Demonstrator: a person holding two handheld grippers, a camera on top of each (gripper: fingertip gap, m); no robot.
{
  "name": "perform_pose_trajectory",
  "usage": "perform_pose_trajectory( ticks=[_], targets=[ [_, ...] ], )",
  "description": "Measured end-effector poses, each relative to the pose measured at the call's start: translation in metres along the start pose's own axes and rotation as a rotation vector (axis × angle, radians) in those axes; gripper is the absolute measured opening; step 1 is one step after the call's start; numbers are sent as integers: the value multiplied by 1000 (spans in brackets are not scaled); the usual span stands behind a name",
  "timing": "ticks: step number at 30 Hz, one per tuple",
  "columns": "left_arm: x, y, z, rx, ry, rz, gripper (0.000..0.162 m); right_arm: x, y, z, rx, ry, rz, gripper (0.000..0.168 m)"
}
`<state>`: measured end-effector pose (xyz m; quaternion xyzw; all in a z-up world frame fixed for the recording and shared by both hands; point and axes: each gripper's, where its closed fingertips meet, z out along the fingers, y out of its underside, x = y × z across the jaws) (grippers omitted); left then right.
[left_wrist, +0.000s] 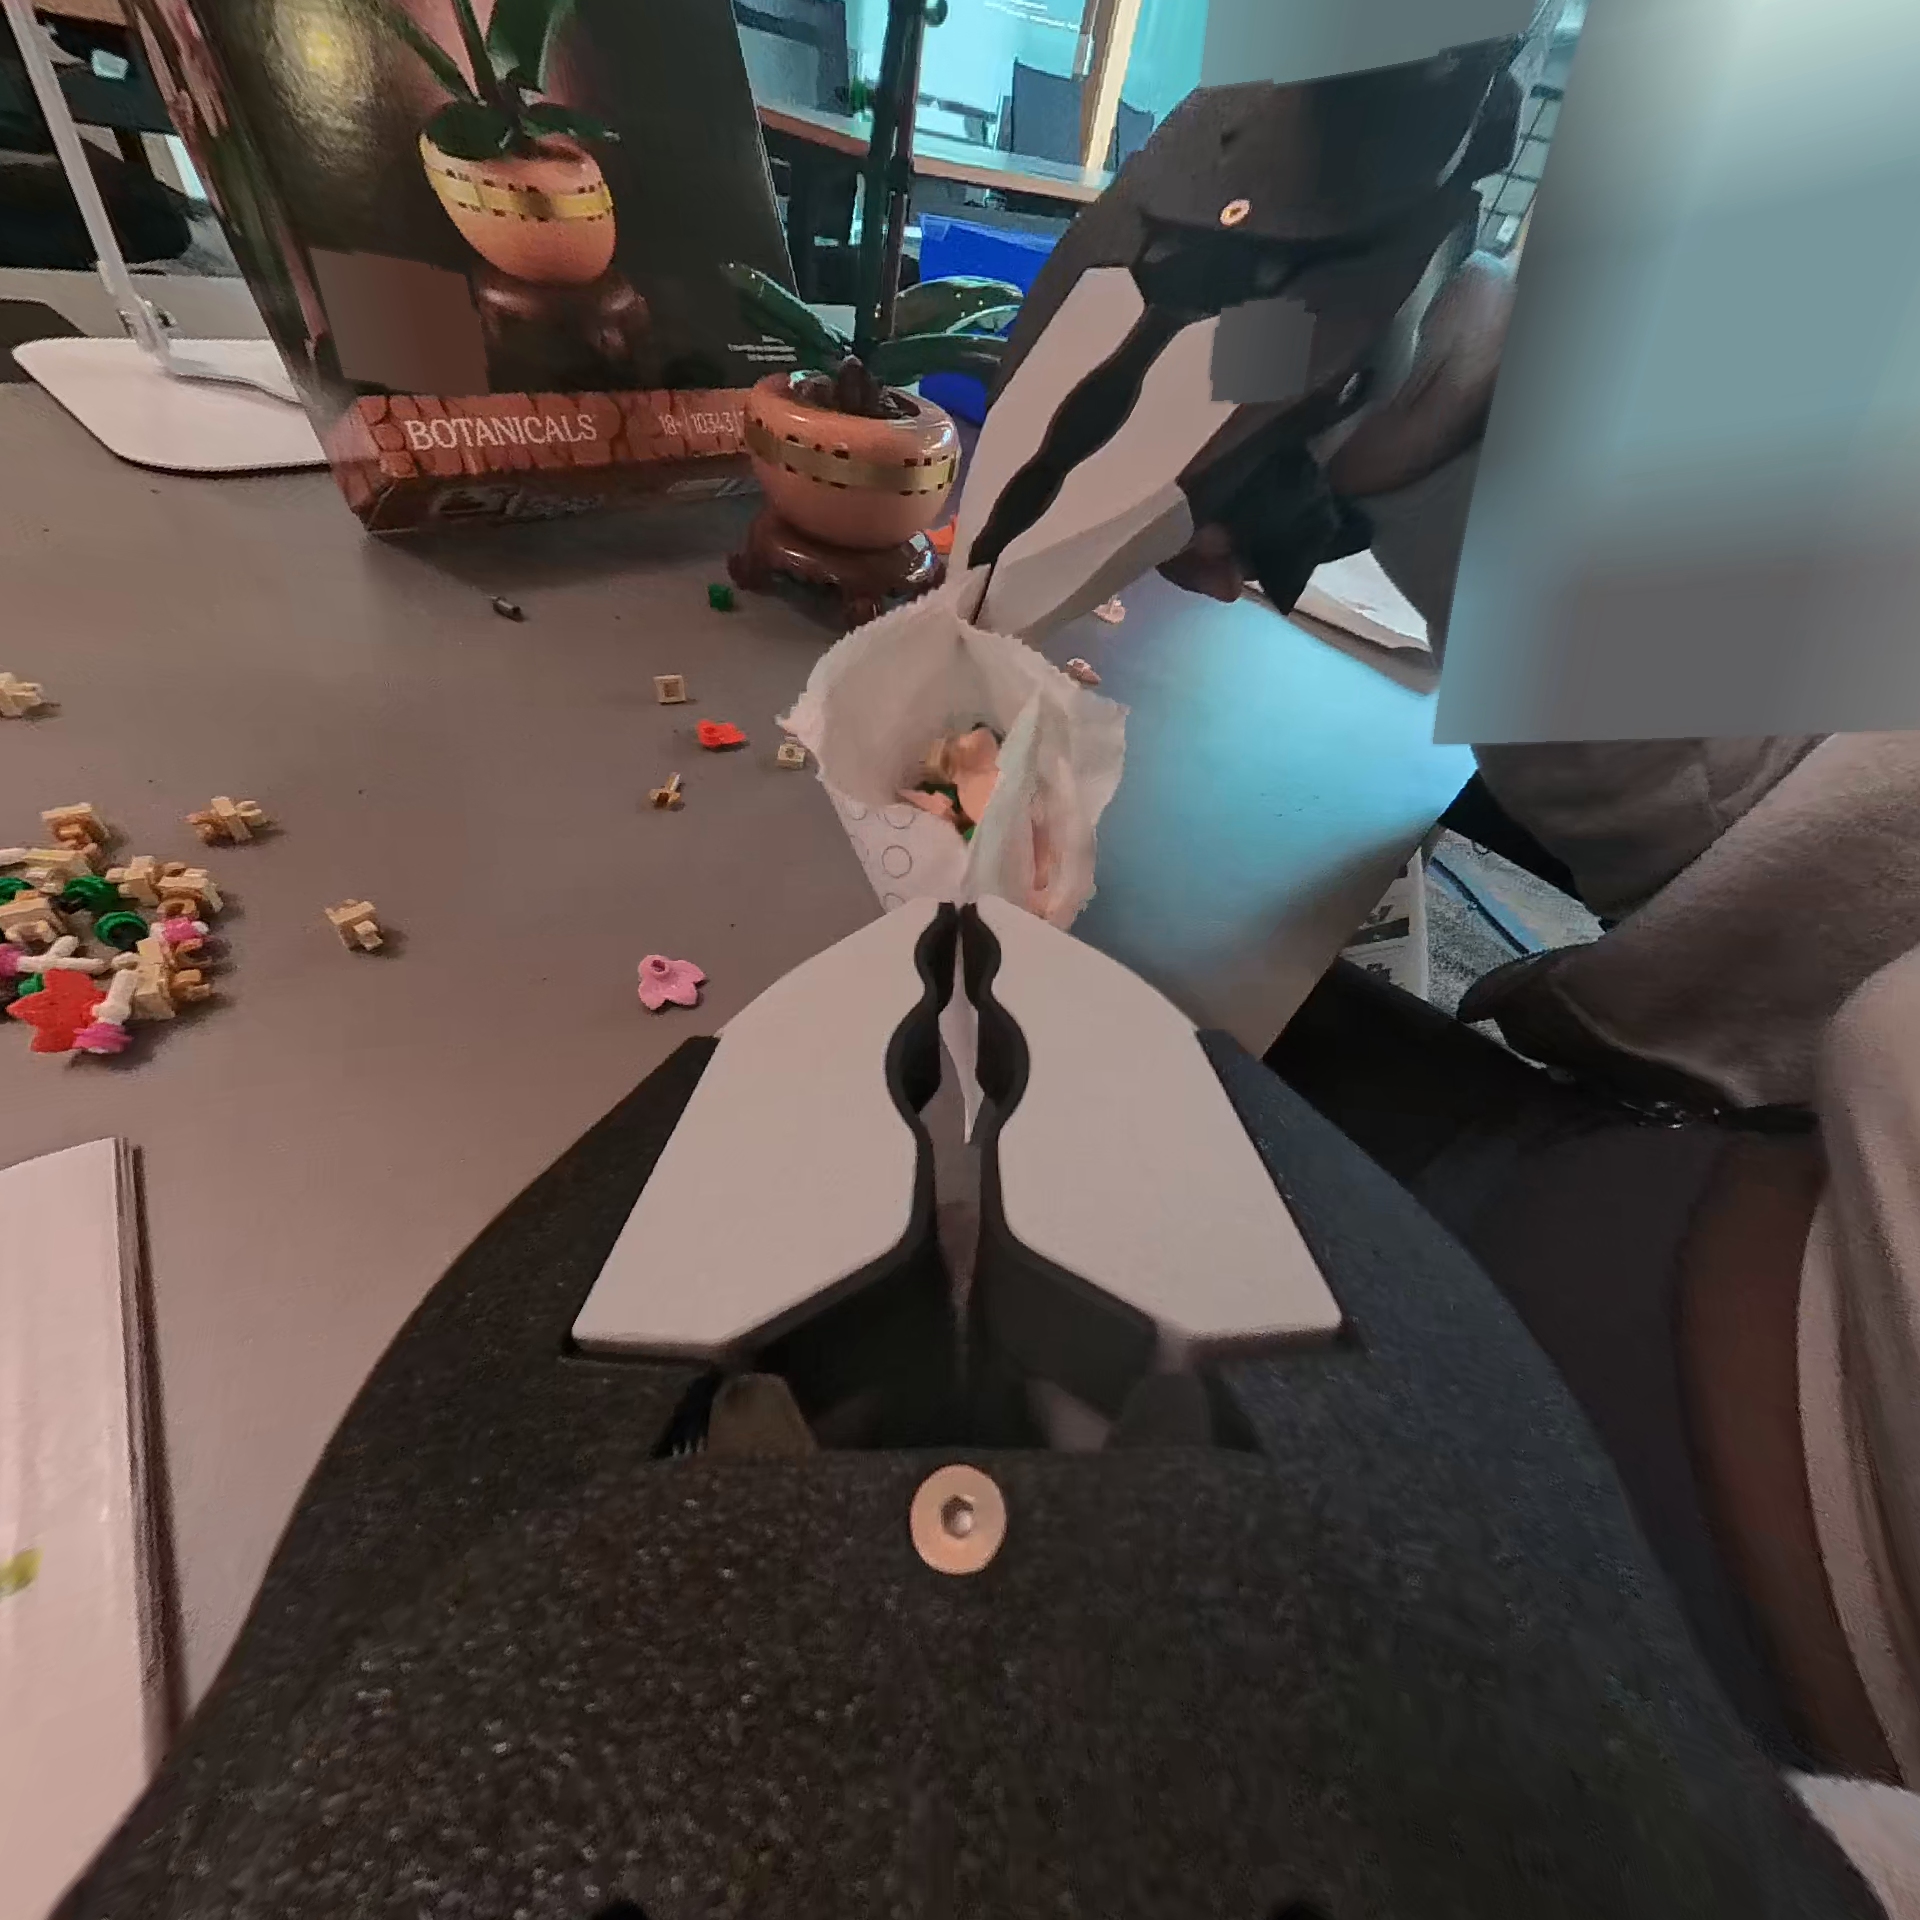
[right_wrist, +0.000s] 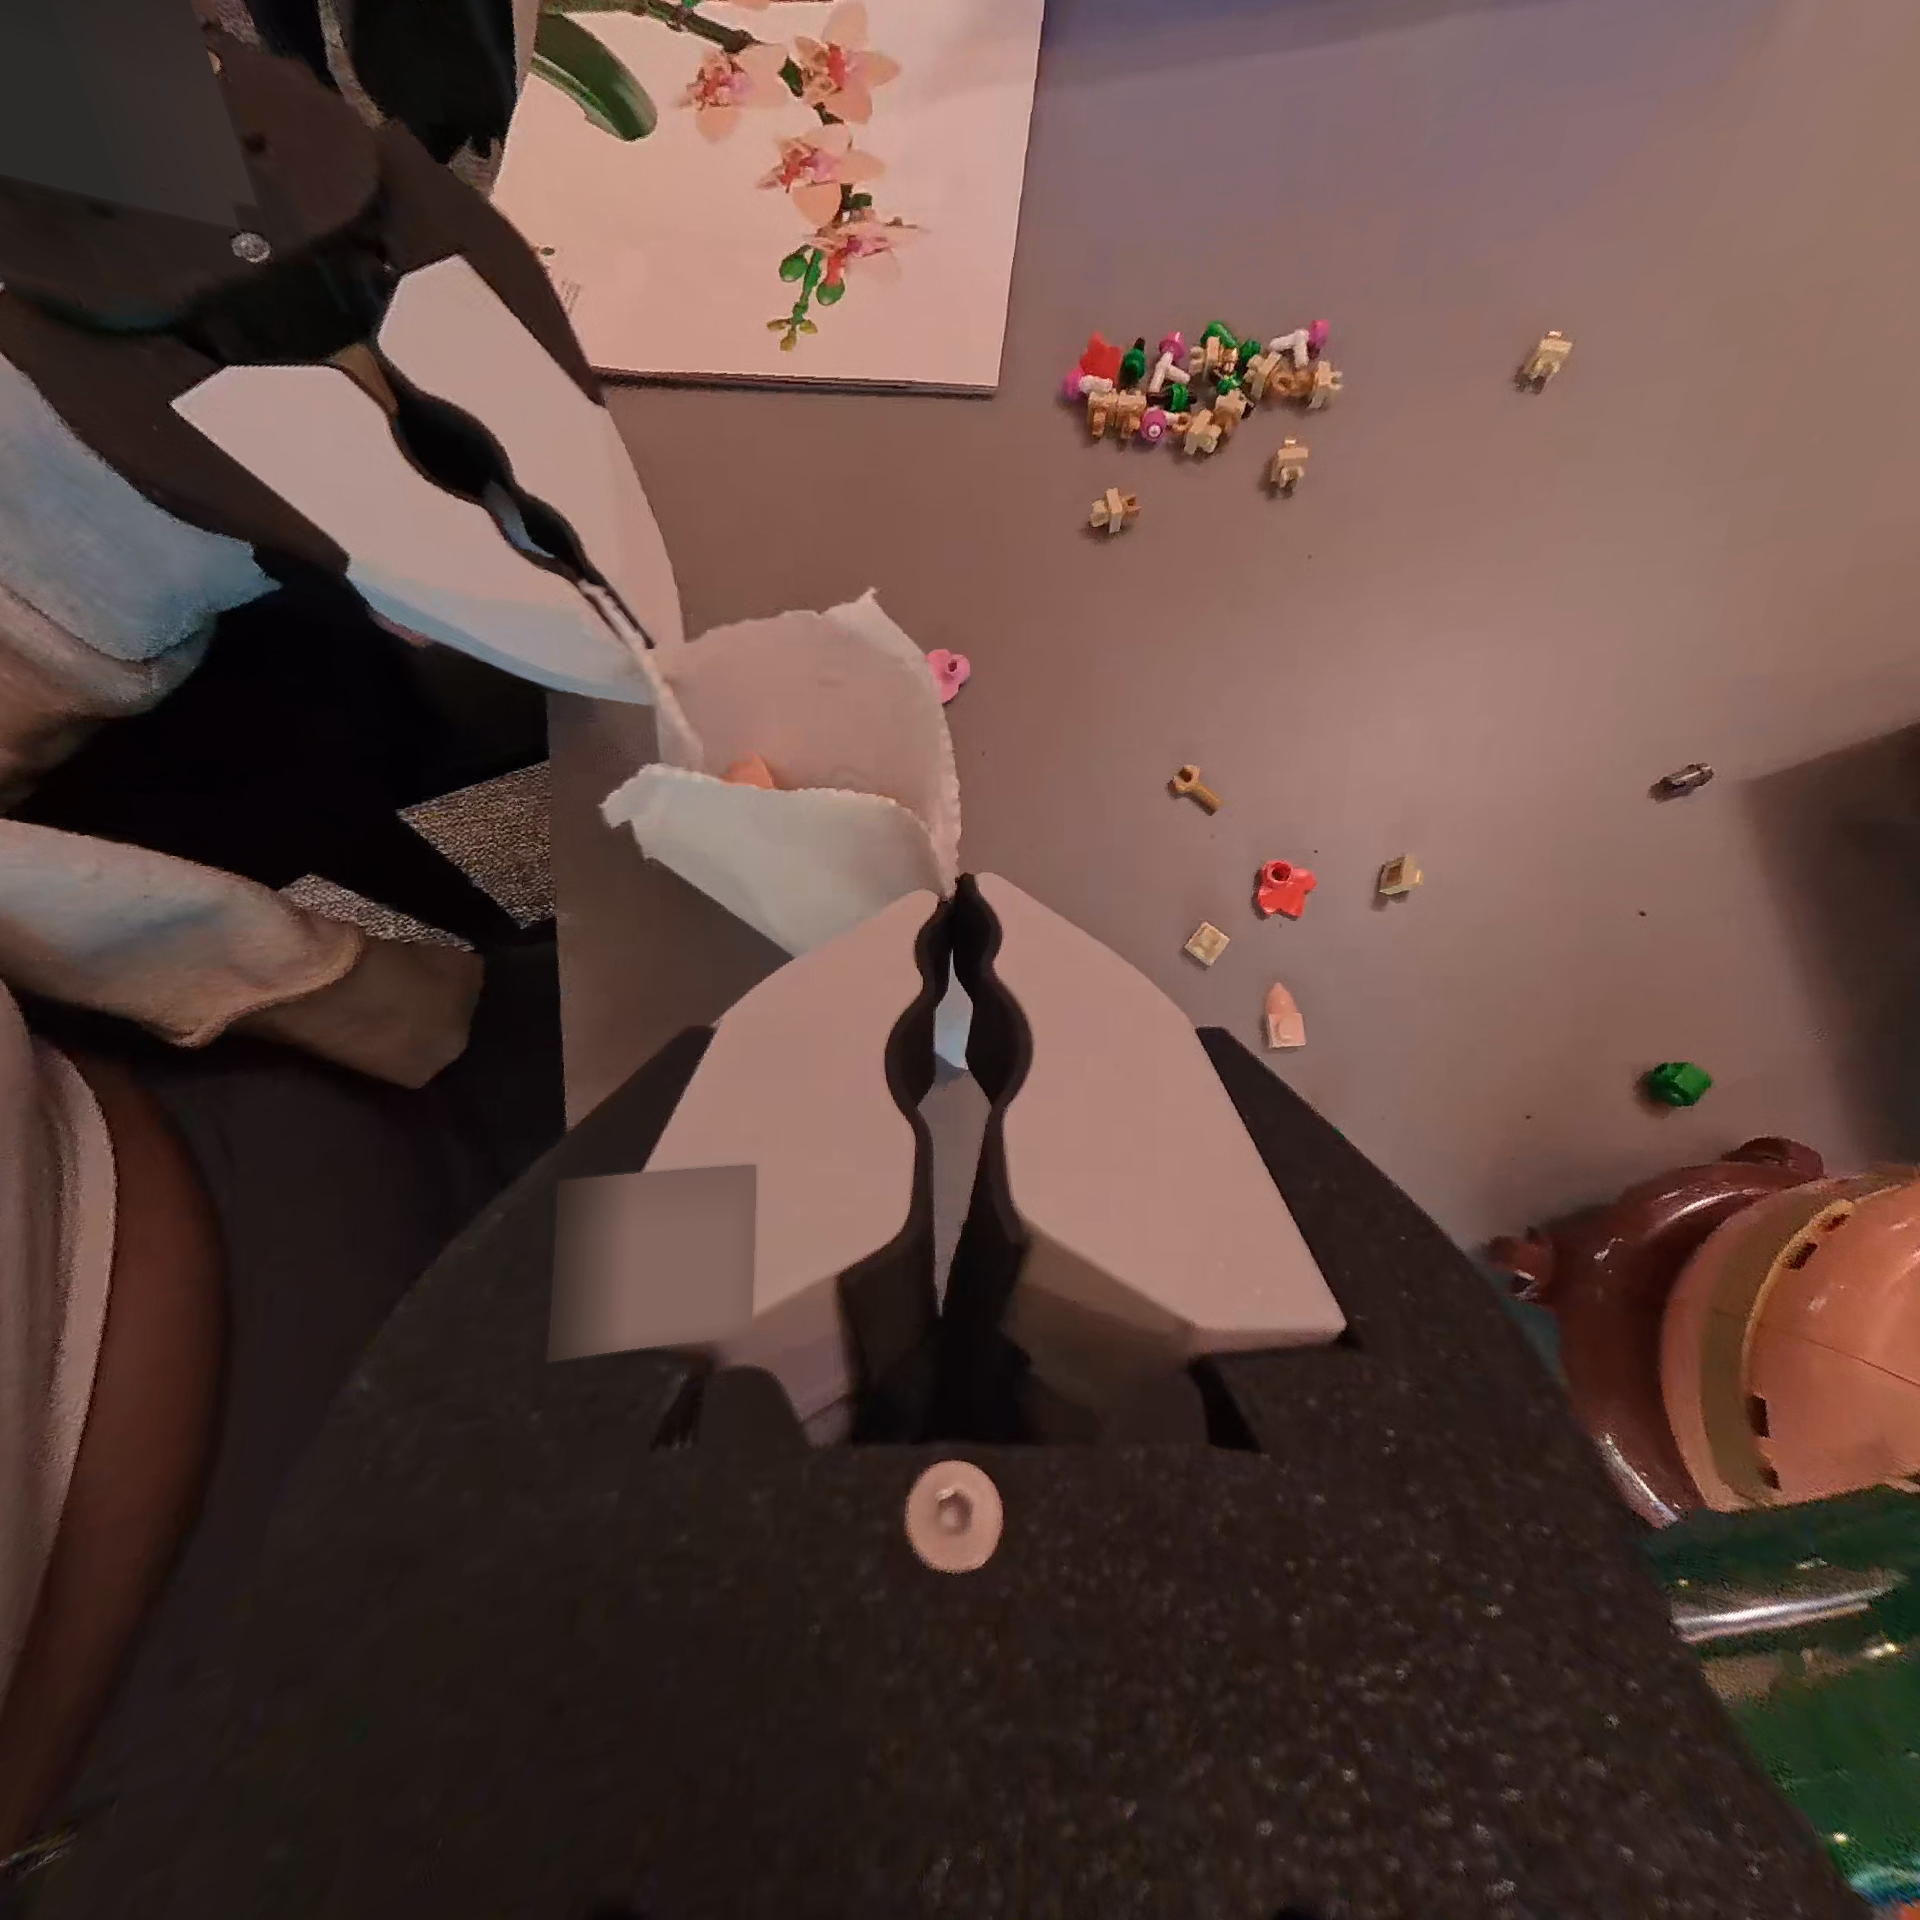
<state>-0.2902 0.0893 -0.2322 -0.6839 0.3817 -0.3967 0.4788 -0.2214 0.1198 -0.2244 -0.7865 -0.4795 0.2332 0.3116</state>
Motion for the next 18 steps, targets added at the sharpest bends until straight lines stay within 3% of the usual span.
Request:
perform_pose_trajectory(
  ticks=[8,13,18],
  targets=[
    [3,1,9,35,-24,25,2,-2,3,-4,39,5,3,0],
    [3,7,4,16,-20,91,21,2,6,-10,87,0,53,0],
    [6,9,9,-9,-27,143,18,1,9,-12,98,11,38,0]
  ],
)
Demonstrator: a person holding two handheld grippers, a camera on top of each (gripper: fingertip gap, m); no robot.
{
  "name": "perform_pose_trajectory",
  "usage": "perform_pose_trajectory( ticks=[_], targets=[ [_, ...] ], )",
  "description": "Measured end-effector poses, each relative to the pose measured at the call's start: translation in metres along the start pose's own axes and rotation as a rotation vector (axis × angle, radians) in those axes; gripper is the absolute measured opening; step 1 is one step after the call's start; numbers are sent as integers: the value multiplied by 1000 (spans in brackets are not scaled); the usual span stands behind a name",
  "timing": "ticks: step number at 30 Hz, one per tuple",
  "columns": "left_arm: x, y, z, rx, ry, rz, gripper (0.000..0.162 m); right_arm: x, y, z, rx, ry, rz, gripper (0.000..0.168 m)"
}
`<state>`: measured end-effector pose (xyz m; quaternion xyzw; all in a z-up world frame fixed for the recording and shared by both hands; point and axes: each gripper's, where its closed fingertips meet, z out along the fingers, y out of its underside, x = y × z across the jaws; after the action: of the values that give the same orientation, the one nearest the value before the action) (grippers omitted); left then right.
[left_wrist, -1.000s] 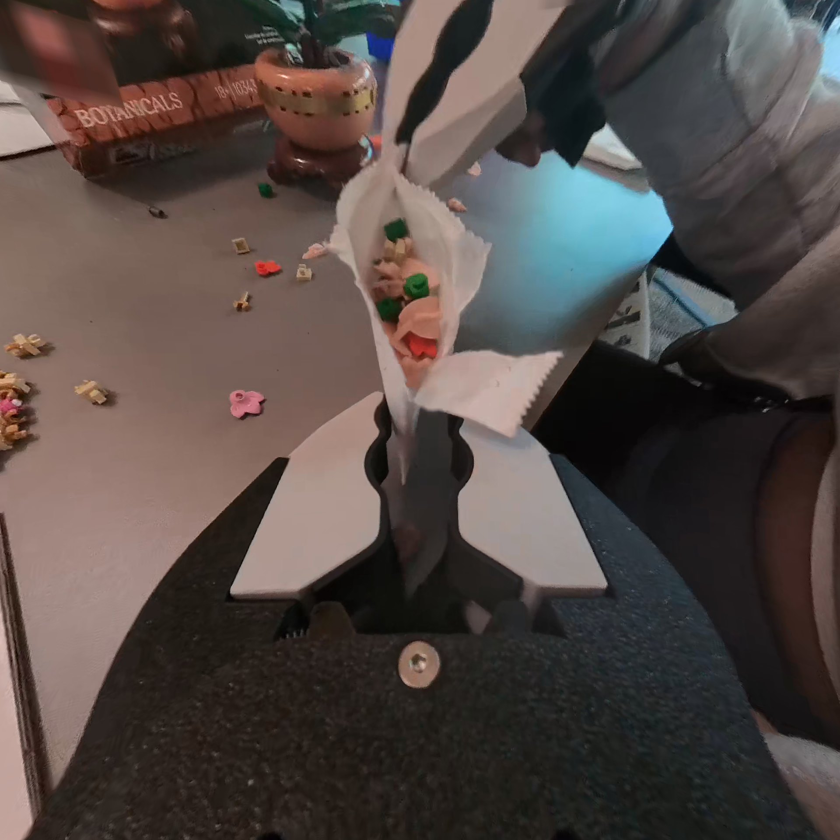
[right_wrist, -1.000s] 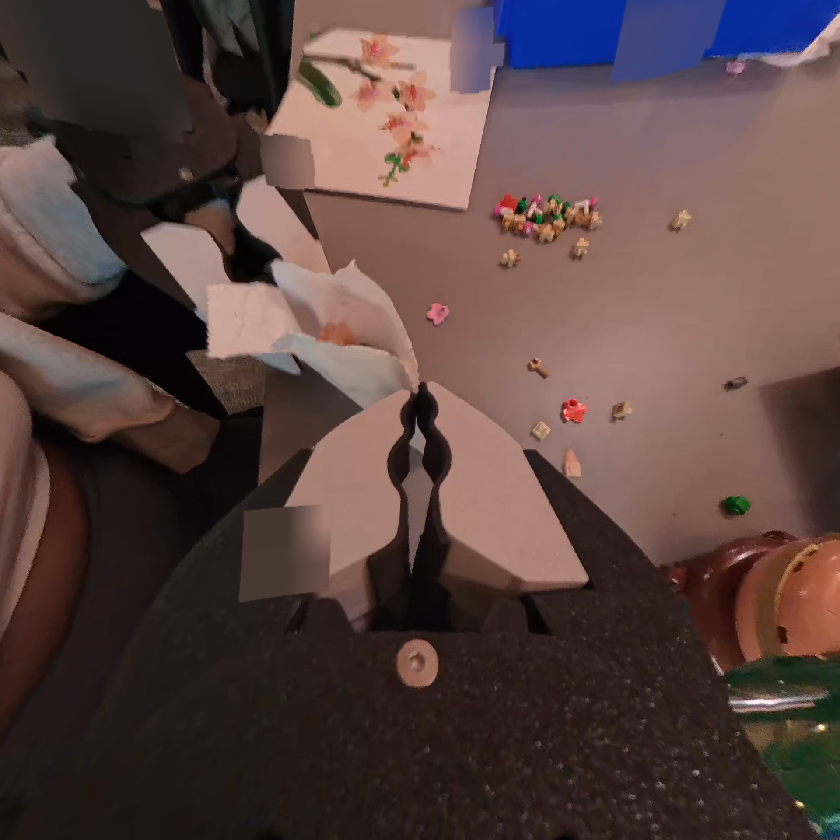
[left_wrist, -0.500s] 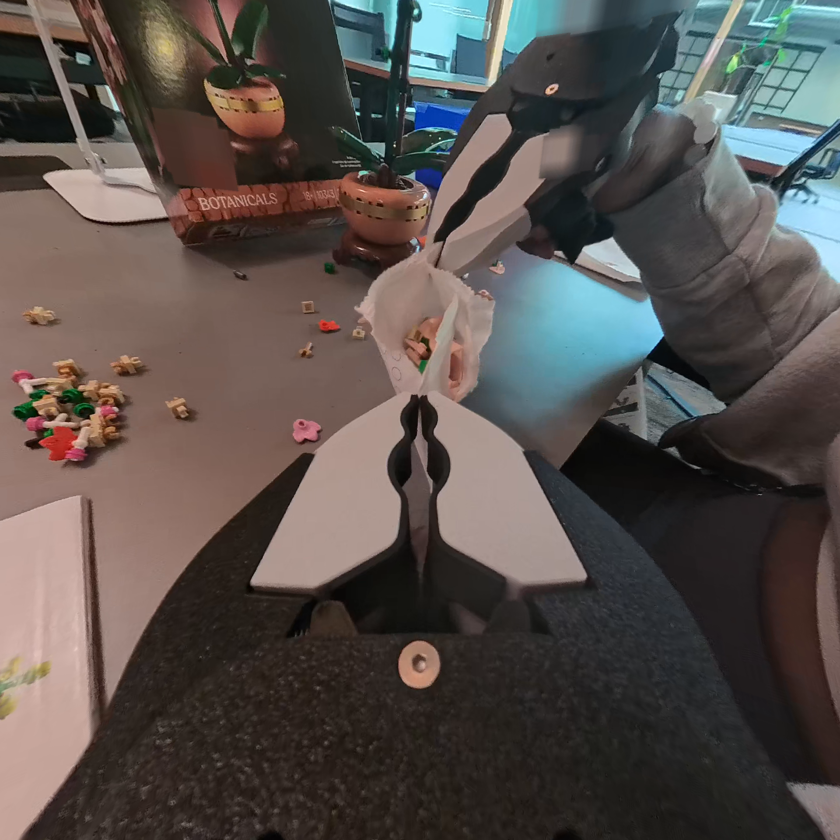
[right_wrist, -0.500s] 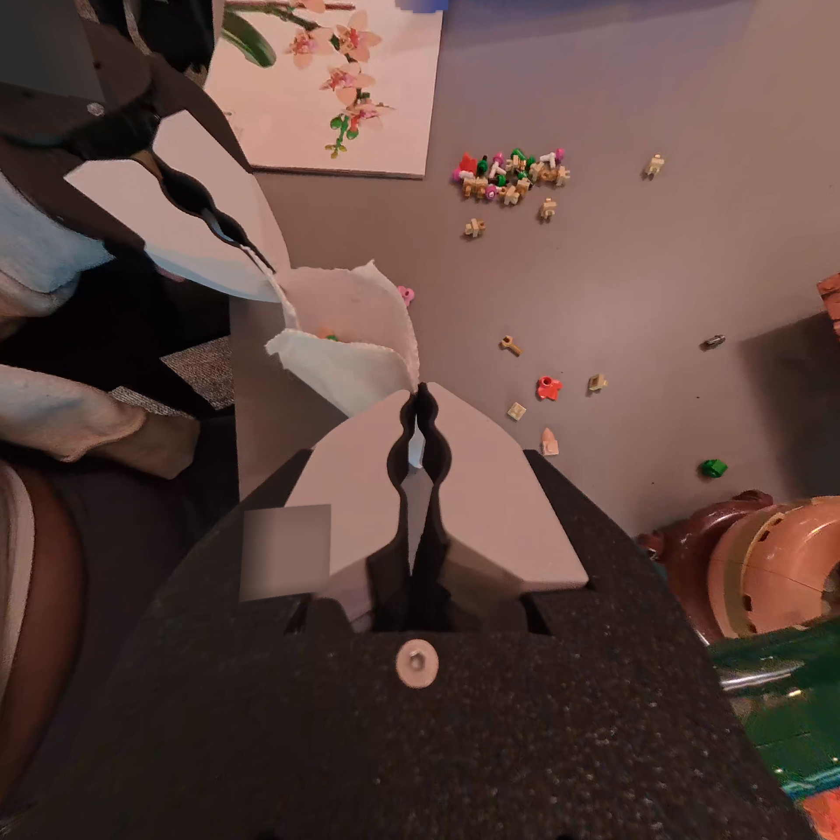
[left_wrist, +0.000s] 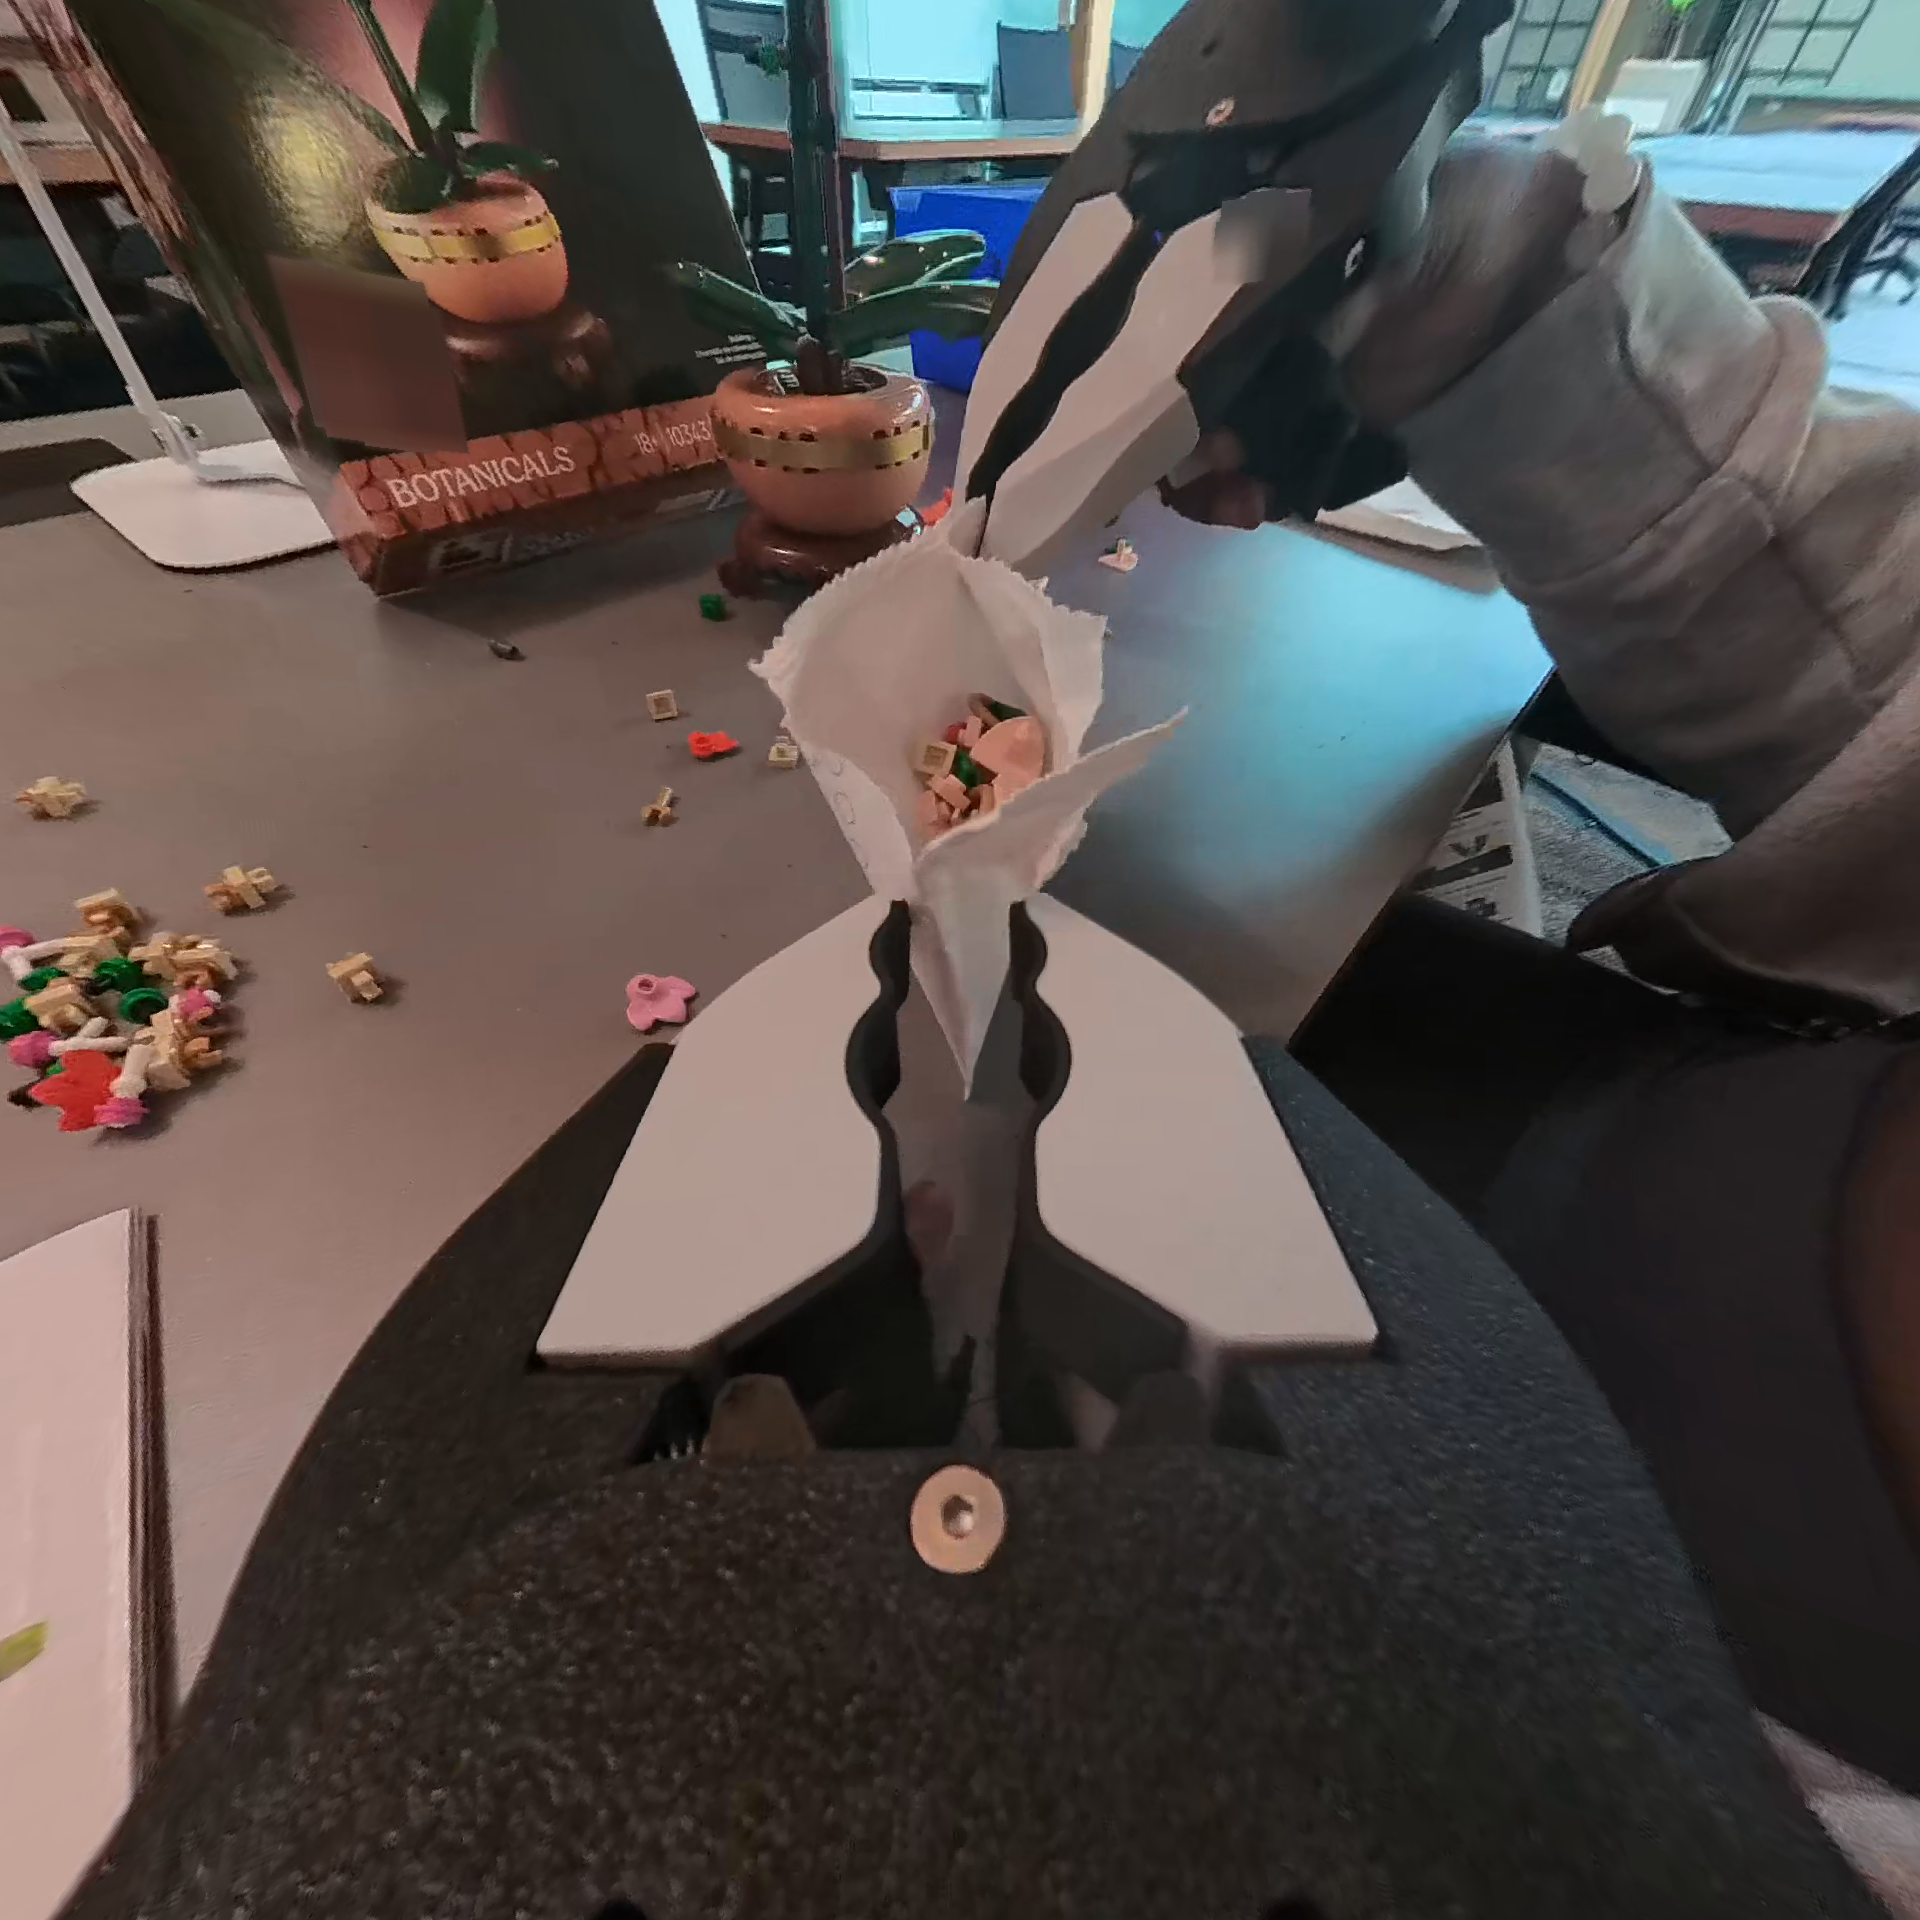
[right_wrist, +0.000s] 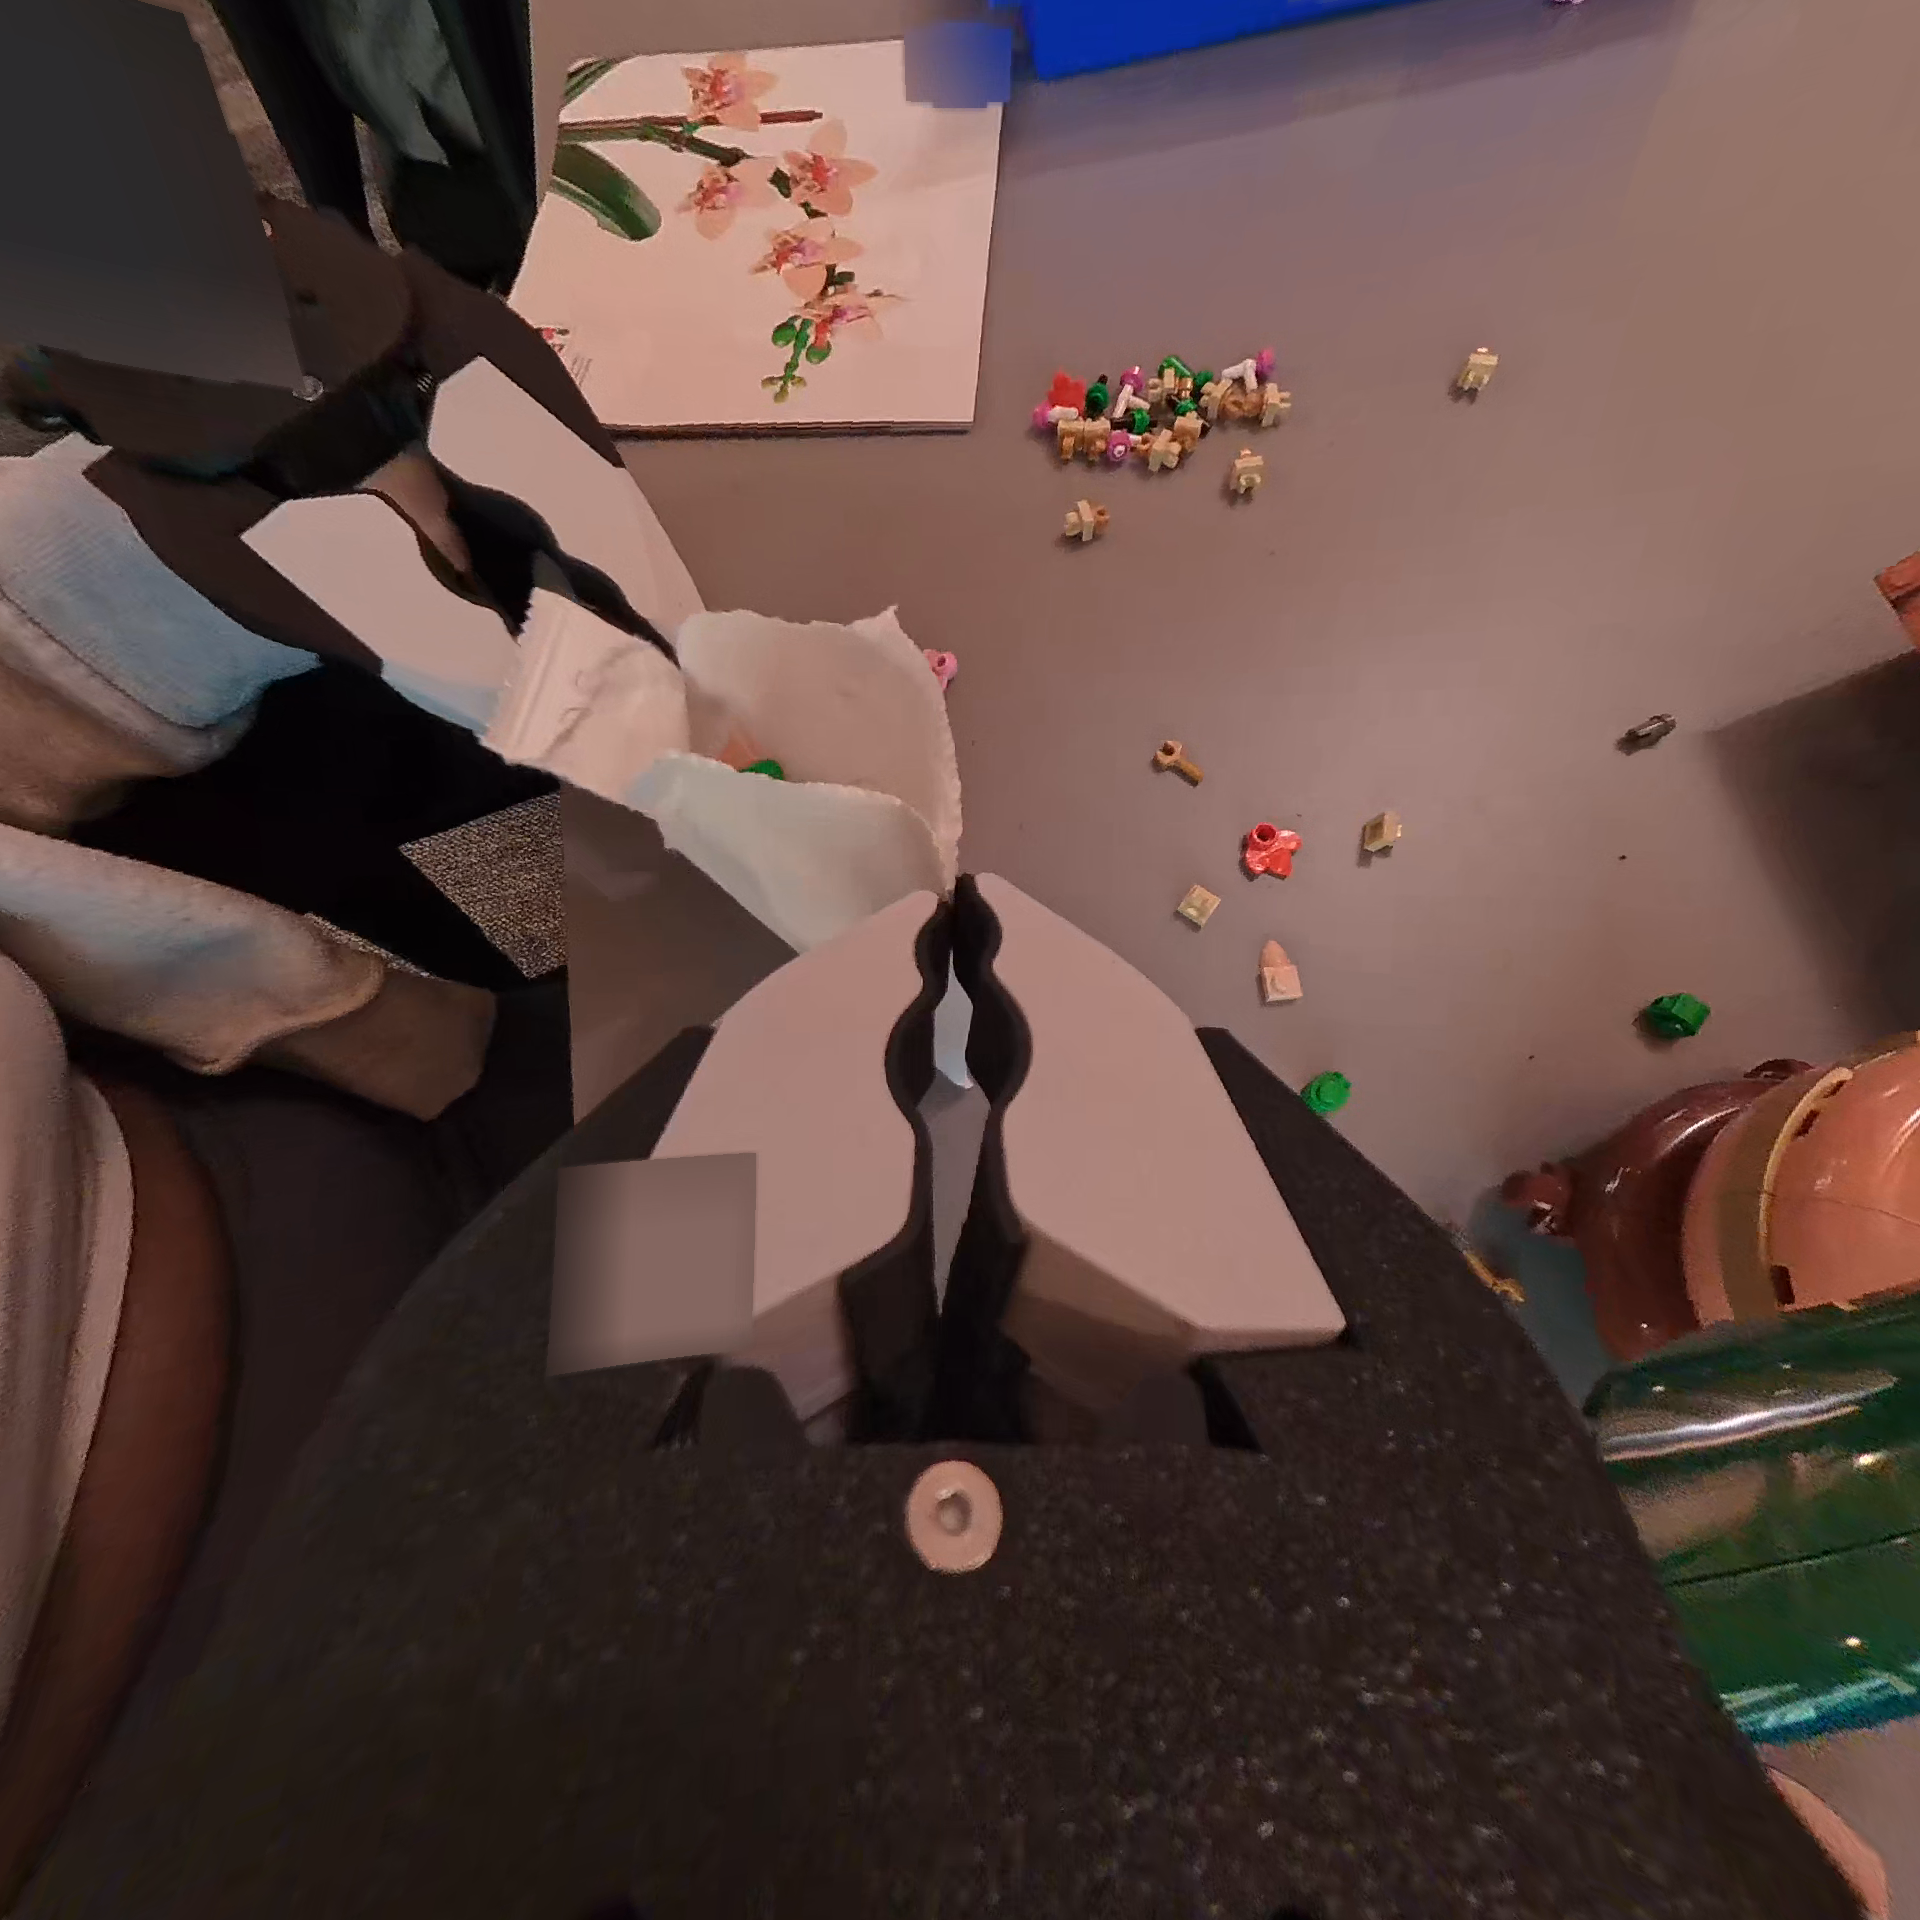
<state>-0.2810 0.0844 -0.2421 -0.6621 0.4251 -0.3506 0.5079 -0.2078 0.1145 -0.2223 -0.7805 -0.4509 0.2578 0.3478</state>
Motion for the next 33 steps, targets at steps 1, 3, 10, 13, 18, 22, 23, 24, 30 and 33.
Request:
perform_pose_trajectory(
  ticks=[1,3,10,13,18,22,23,24,30,33],
  targets=[
    [0,0,1,-6,-9,10,17,-1,0,0,6,-8,2,0],
    [-1,1,3,-26,-28,19,9,-3,0,1,8,-16,8,0],
    [4,-1,6,6,-50,16,1,-3,2,-1,33,18,-13,3],
    [13,-1,6,36,-29,13,6,-4,4,-5,49,3,-3,2],
    [19,8,12,-33,-53,67,25,-9,8,-8,59,-4,-1,1],
    [18,18,20,-141,-64,133,28,-15,7,-7,77,-32,-2,1],
    [19,17,22,-149,-61,139,25,-15,7,-7,80,-27,-5,1],
    [20,17,23,-154,-58,142,21,-15,7,-7,83,-22,-5,1],
    [20,18,22,-136,-46,130,18,-14,7,-8,107,-43,6,3],
    [21,18,22,-121,-50,123,17,-13,8,-14,109,-29,-17,17]
  ],
)
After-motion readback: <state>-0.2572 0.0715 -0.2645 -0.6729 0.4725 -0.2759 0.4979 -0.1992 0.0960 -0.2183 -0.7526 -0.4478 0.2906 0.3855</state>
